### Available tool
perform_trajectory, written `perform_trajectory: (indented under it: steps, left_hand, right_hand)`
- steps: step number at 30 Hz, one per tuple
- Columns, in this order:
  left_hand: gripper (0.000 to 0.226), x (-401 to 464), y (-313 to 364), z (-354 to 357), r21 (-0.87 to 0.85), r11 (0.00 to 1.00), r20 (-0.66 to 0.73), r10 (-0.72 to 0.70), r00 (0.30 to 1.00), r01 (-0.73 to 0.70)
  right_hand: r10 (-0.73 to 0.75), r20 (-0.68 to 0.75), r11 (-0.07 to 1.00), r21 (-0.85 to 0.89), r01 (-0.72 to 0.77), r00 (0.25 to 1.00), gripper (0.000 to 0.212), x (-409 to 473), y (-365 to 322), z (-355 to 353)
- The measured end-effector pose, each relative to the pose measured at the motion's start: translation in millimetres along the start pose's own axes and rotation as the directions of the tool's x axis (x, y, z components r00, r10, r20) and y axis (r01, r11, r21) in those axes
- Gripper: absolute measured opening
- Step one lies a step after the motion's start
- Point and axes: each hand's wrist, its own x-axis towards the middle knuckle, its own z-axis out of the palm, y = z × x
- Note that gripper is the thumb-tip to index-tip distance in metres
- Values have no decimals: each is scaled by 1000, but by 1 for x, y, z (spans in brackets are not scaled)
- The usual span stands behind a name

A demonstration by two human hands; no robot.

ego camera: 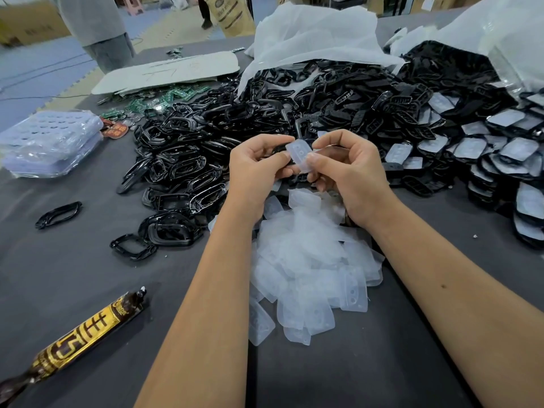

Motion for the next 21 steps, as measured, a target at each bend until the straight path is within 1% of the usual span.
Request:
perform_trajectory:
  steps: [2, 4, 7, 11, 16, 21]
  left_hand:
    - [20, -1, 0, 1, -1, 1000, 9, -1, 1000, 1]
    - [21, -1, 0, 1, -17, 1000, 5, -6, 1000, 6]
    - [23, -1, 1, 0, -11, 1000, -22, -10, 1000, 10]
    - [23, -1, 3, 1, -44, 999, -60, 10, 998, -12]
    - [22, 1, 4, -2, -96, 994, -134, 42, 990, -55]
    - [21, 1, 3, -1, -72, 997, -106, 19, 994, -27]
  right_hand:
    - [-14, -5, 1000, -22, 14, 1000, 13, 0, 0, 0]
    - [-18, -15, 1000, -8, 18, 1000, 14, 1, 0, 1]
    - [19, -51, 997, 70, -16, 999, 19, 2, -2, 0]
    - [60, -48, 978, 201, -49, 997, 12, 5, -1, -3]
    - [20, -27, 992, 126, -16, 999, 14, 4, 2, -3]
    - [12, -28, 996, 83, -10, 1000, 10, 4, 2, -3]
